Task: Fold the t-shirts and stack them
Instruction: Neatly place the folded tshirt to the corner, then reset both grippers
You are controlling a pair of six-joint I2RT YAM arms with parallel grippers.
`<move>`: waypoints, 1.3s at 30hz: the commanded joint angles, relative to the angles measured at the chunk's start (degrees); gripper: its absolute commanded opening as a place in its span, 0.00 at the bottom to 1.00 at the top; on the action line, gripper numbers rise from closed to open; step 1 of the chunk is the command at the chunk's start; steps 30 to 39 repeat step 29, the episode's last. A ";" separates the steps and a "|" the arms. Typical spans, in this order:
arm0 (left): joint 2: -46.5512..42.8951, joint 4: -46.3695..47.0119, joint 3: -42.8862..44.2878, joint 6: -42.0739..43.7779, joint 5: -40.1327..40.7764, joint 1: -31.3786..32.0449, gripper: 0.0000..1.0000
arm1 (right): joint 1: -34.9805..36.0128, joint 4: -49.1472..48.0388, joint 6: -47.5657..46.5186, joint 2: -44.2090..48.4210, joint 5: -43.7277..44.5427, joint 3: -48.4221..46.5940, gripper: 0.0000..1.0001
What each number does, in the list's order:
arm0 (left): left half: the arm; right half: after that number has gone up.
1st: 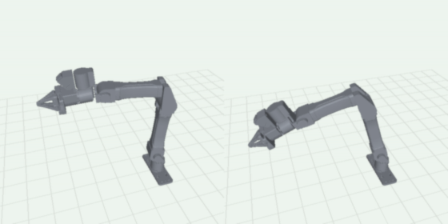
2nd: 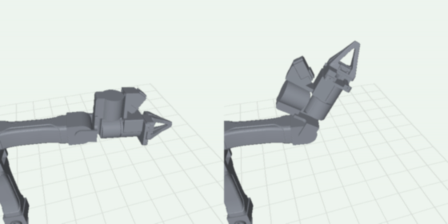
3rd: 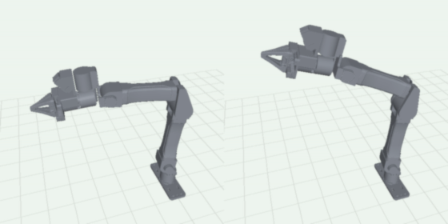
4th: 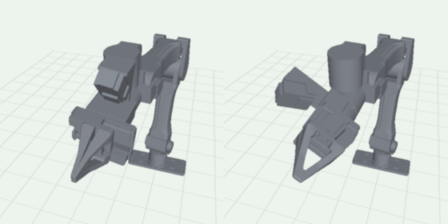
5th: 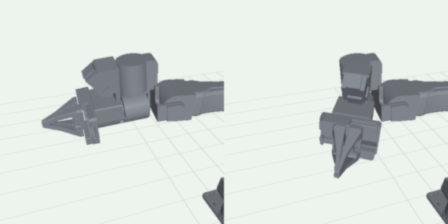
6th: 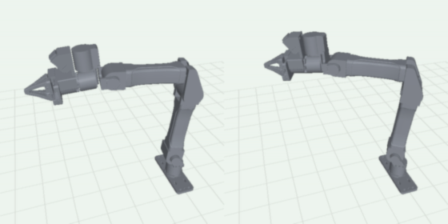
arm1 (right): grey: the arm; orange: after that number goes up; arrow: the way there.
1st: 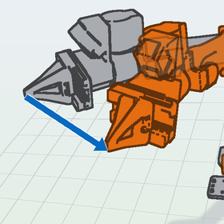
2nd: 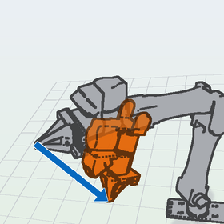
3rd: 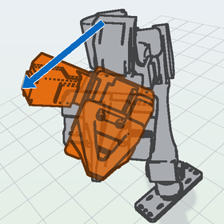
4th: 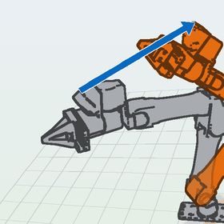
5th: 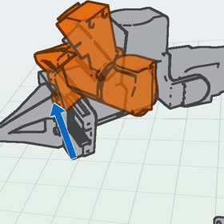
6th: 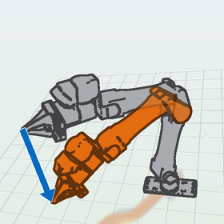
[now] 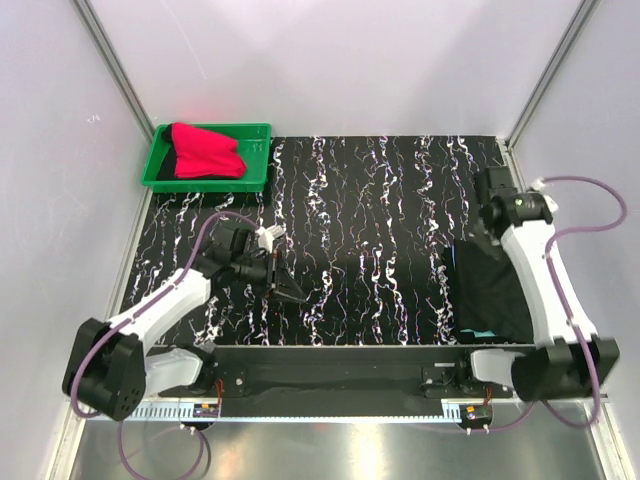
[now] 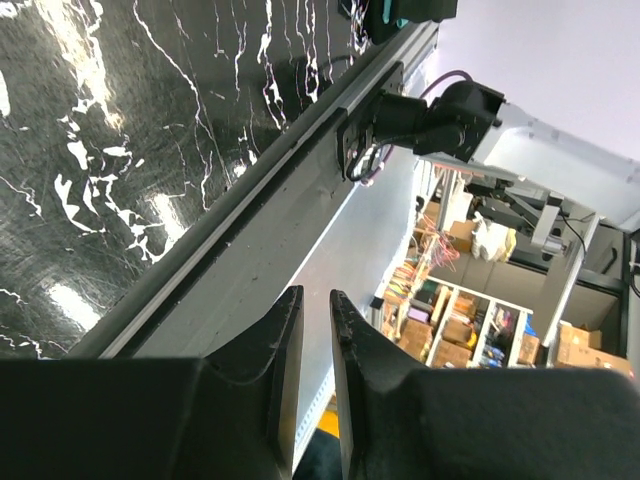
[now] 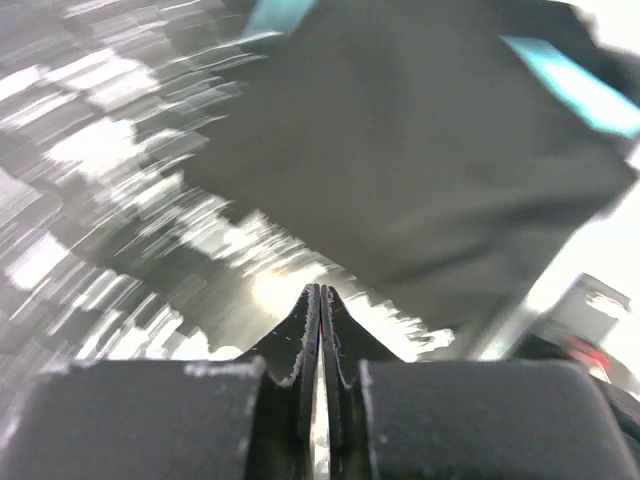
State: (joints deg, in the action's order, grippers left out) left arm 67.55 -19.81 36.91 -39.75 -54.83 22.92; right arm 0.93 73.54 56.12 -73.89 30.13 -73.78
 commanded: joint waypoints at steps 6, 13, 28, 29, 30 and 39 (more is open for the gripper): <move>-9.00 1.97 0.10 -1.38 7.18 -0.42 0.29 | 16.73 -27.97 -13.40 14.96 -29.04 9.39 0.11; -24.44 5.90 -8.15 -5.24 16.59 -0.50 0.36 | 17.09 -49.26 -9.72 32.48 -42.25 32.10 0.57; -46.63 64.62 -45.21 -46.96 22.21 -2.26 0.61 | 17.09 -93.61 23.73 53.74 -61.15 72.97 1.00; -46.80 70.38 -46.91 -51.00 25.70 -2.87 0.65 | 17.09 -96.62 25.78 55.50 -62.46 73.68 1.00; -46.80 70.38 -46.91 -51.00 25.70 -2.87 0.65 | 17.09 -96.62 25.78 55.50 -62.46 73.68 1.00; -46.80 70.38 -46.91 -51.00 25.70 -2.87 0.65 | 17.09 -96.62 25.78 55.50 -62.46 73.68 1.00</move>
